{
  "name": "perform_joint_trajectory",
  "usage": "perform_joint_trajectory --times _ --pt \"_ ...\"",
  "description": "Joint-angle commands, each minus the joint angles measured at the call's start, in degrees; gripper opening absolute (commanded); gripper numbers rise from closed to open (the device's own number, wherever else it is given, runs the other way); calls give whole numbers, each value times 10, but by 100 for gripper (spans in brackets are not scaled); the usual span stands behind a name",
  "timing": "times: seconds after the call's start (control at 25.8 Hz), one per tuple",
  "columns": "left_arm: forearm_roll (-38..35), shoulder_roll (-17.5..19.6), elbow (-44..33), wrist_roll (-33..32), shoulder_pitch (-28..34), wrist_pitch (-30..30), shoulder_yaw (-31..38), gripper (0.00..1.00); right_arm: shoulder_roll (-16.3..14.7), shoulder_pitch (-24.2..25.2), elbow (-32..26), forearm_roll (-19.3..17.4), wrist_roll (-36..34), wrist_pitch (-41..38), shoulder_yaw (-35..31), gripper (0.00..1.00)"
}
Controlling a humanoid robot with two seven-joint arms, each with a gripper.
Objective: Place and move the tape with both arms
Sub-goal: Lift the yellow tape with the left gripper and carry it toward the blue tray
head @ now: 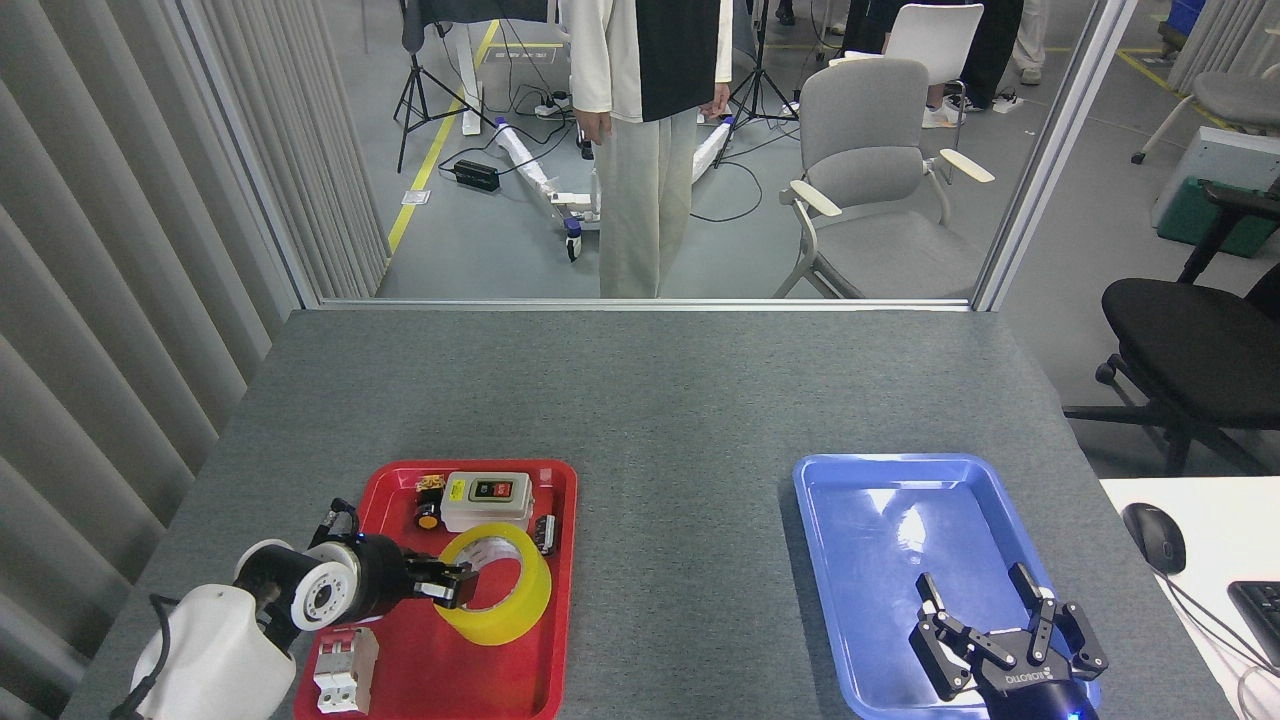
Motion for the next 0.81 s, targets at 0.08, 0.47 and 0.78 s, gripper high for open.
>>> perform_joint_trajectory --times 0.08,0.47,0.78 --pt "114 28 -7 108 -10 -59 4 0 2 1 0 -2 0 -38 -8 100" --pt "325 45 21 360 -29 -299 5 0 6 1 0 -7 0 -112 -25 100" --pt "322 -32 43 400 -40 -338 -99 0 9 0 0 -7 0 -233 -44 100"
